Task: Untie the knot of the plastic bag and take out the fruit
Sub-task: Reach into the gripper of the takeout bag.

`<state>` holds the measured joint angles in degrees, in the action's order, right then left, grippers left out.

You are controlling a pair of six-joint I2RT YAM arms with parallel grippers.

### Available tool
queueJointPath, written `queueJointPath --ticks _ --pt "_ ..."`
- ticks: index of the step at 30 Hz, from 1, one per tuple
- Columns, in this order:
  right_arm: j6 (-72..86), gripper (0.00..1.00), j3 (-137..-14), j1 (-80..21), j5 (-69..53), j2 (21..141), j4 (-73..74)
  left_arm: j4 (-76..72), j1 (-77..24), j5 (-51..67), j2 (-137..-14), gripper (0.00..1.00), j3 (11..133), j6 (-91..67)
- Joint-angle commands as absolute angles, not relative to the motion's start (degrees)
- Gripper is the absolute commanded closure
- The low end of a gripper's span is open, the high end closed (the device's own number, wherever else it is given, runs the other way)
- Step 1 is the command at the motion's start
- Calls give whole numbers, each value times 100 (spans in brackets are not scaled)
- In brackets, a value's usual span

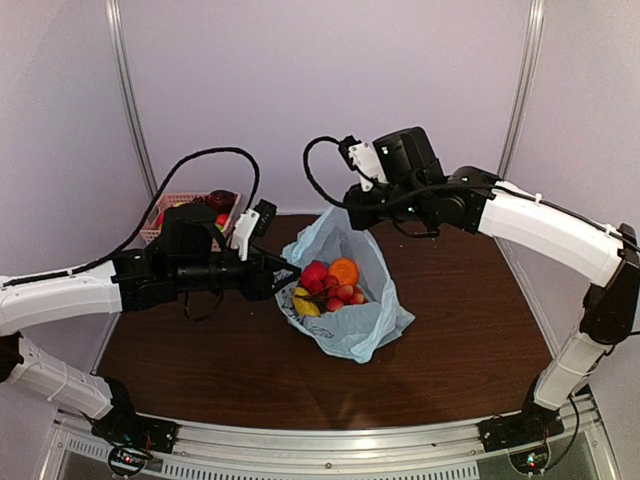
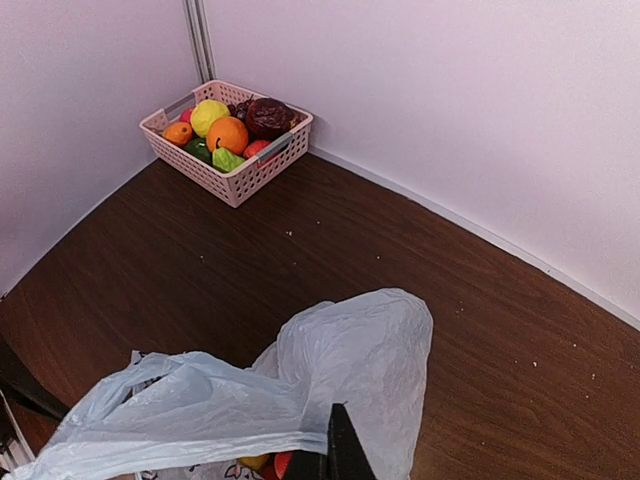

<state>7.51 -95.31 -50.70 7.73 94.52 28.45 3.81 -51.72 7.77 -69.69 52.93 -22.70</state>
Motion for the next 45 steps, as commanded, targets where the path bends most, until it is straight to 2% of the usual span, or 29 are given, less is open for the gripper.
queueJointPath --ticks 1,6,9,16,22,28,31,35,45 --pt "890 100 -9550 -5072 738 9190 2715 -80 -5311 694 -7397 55 5605 -2275" --pt "900 100 -9475 -5071 711 9157 2671 51 -5491 391 -8066 65 5903 -2179" --pt "888 100 -9499 -5071 735 9167 2683 141 -5933 -241 -8222 61 6053 -1889" --pt "949 100 -9694 -5072 1209 9288 2794 -632 -6717 -775 -7945 60 5594 -1854" --pt "1140 100 -9891 -5056 1473 9443 2882 -489 -7141 -1058 -7639 56 5326 -1739" --pt "1214 100 -9830 -5055 1285 9346 2801 438 -7073 -1373 -8248 60 5950 -1653" --pt "1218 100 -9715 -5054 1140 9270 2761 622 -6808 -982 -8516 61 6320 -1650" --pt "1215 100 -9618 -5059 1031 9196 2772 574 -6460 -1188 -8745 66 6499 -1797" --pt "1274 100 -9442 -5064 785 9182 2715 1037 -5536 -864 -9724 66 7207 -2037"
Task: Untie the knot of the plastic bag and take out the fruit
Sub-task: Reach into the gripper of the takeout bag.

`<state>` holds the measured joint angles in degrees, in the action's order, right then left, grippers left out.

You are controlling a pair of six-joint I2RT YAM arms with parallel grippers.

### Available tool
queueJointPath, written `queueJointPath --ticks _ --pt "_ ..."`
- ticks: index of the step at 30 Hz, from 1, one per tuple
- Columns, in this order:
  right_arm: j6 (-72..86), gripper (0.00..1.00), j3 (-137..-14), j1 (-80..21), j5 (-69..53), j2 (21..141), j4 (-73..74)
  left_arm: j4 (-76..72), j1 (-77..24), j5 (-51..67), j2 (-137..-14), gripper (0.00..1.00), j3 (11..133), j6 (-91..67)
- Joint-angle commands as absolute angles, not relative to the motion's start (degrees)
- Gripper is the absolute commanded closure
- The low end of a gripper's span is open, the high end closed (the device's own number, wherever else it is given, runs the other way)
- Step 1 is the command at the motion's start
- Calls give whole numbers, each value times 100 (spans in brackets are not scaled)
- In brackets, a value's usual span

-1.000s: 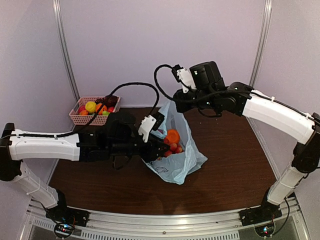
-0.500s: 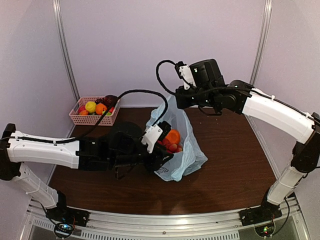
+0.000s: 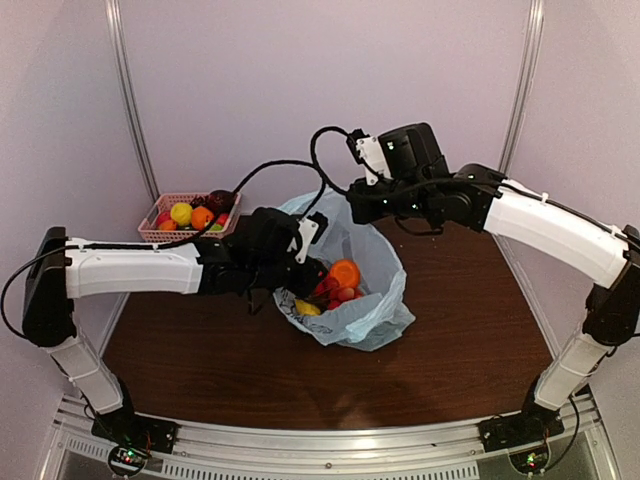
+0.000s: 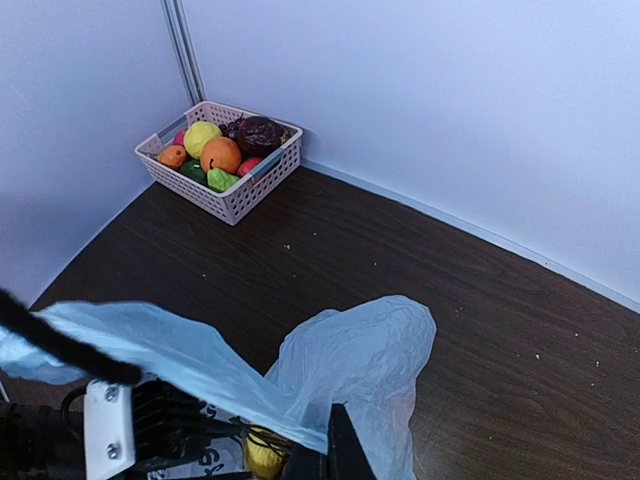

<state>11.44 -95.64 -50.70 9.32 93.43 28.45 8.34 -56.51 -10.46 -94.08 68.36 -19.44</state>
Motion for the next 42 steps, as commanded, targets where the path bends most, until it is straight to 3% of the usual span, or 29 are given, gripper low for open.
queueJointPath --ticks 1,7,25,33,39,42 --pt "1293 100 -9414 -5066 775 9190 2688 987 -5537 -746 -9790 66 7230 -1964" --pt "1373 100 -9267 -5071 622 9292 2618 1089 -5427 -760 -10137 65 7144 -1746" --pt "1424 100 -9121 -5072 350 9363 2513 350 -4852 713 -10146 31 6154 -849" --pt "1469 100 -9105 -5073 261 9403 2477 117 -4851 351 -10323 24 6225 -565" --pt "1505 100 -9089 -5071 182 9425 2454 -219 -4863 548 -10610 24 6395 -359" --pt "1509 100 -9085 -5071 169 9430 2457 -269 -4907 559 -10686 34 6525 -285"
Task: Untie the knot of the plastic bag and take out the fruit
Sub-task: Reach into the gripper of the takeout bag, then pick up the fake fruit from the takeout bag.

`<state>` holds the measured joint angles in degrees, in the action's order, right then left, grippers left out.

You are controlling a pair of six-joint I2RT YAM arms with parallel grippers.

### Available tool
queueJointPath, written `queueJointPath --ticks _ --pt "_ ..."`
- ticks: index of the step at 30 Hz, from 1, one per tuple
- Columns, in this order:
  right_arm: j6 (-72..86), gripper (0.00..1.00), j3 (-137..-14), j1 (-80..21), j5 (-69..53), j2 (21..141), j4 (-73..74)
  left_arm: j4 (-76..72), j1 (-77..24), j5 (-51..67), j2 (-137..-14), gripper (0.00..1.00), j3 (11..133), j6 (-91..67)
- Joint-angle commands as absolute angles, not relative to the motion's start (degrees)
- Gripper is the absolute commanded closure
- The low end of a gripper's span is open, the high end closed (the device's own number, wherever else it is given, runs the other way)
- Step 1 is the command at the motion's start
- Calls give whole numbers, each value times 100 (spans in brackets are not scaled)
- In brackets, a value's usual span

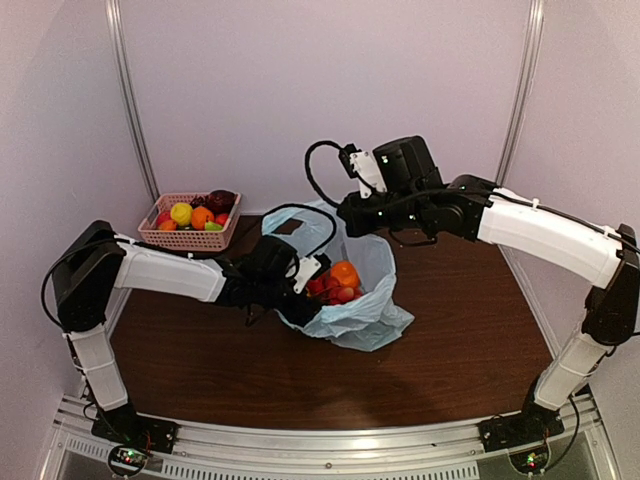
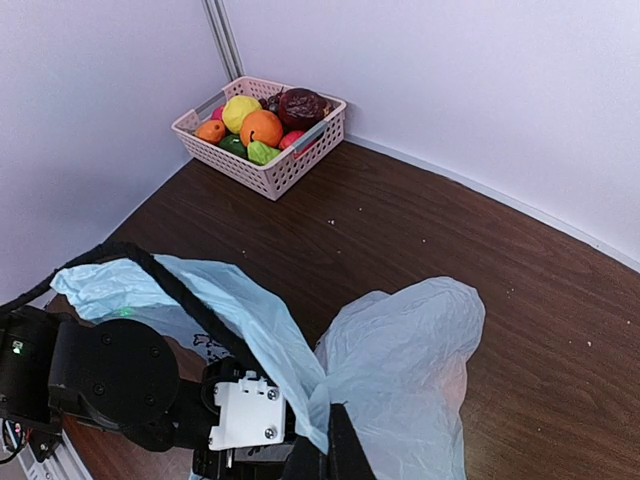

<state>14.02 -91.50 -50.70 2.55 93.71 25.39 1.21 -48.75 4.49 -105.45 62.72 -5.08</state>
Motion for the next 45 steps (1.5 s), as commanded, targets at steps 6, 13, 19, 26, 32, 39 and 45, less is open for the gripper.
queueJointPath --ticks 6,13,19,26,32,39,45 --pt "1522 100 -9042 -5071 173 9391 2451 -92 -4909 361 -10828 79 6694 -462" --pt "1528 100 -8895 -5071 224 9303 2428 -88 -4931 348 -10306 100 6416 -903" --pt "1564 100 -8685 -5071 313 9221 2361 -354 -4948 677 -9297 100 5997 -1335" --pt "1611 100 -8563 -5076 350 9189 2281 -585 -4948 664 -8305 100 5470 -1720" --pt "1637 100 -8473 -5074 369 9163 2245 -537 -4944 282 -7617 100 5221 -1940" --pt "1683 100 -8377 -5071 395 9099 2229 -336 -4937 938 -7224 100 5461 -2220" --pt "1683 100 -8288 -5072 487 9001 2193 63 -4939 1252 -6637 100 5719 -2316"
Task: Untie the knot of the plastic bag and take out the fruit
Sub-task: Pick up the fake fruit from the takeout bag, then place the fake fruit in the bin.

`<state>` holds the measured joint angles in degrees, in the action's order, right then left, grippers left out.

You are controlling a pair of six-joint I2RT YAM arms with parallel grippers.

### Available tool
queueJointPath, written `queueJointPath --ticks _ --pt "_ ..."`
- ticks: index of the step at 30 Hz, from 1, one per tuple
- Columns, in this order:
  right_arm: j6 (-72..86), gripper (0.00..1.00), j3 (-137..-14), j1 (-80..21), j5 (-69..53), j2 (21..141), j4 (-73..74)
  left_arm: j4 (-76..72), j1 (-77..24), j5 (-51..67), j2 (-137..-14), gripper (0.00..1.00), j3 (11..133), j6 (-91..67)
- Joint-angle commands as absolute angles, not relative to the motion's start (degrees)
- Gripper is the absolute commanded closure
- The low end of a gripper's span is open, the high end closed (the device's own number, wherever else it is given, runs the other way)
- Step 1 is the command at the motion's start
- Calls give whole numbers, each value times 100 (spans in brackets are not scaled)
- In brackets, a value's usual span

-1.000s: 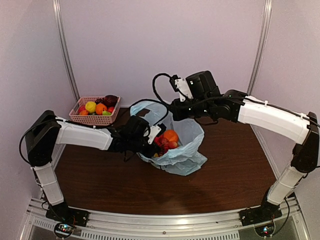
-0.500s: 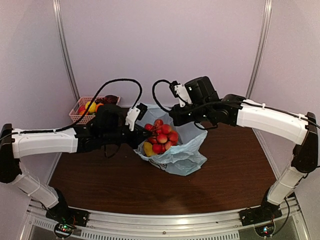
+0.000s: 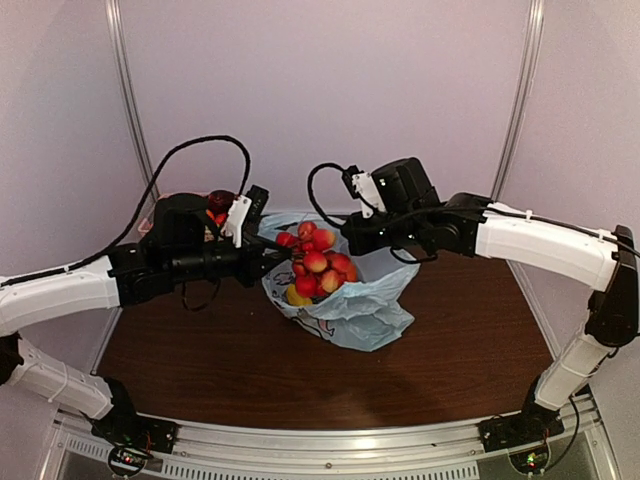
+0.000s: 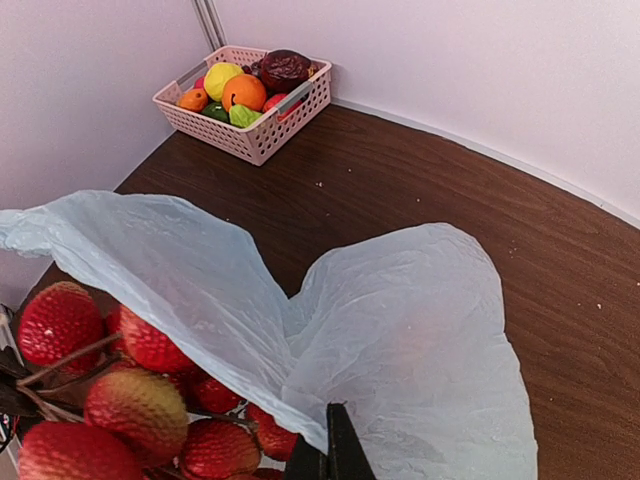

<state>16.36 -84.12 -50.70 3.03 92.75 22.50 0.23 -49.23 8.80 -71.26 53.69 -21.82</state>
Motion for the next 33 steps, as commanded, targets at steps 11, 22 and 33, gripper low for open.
queueJointPath --ticks 11,22,33 --pt "1815 100 -8140 -5071 530 8958 2033 1103 -4814 1998 -6146 100 6767 -2360" --pt "1877 100 -8023 -5077 595 8839 1950 2662 -4079 1866 -6616 100 8152 -2122" --pt "1823 100 -8011 -5066 718 8747 2024 2851 -3225 1870 -6748 100 8541 -2087"
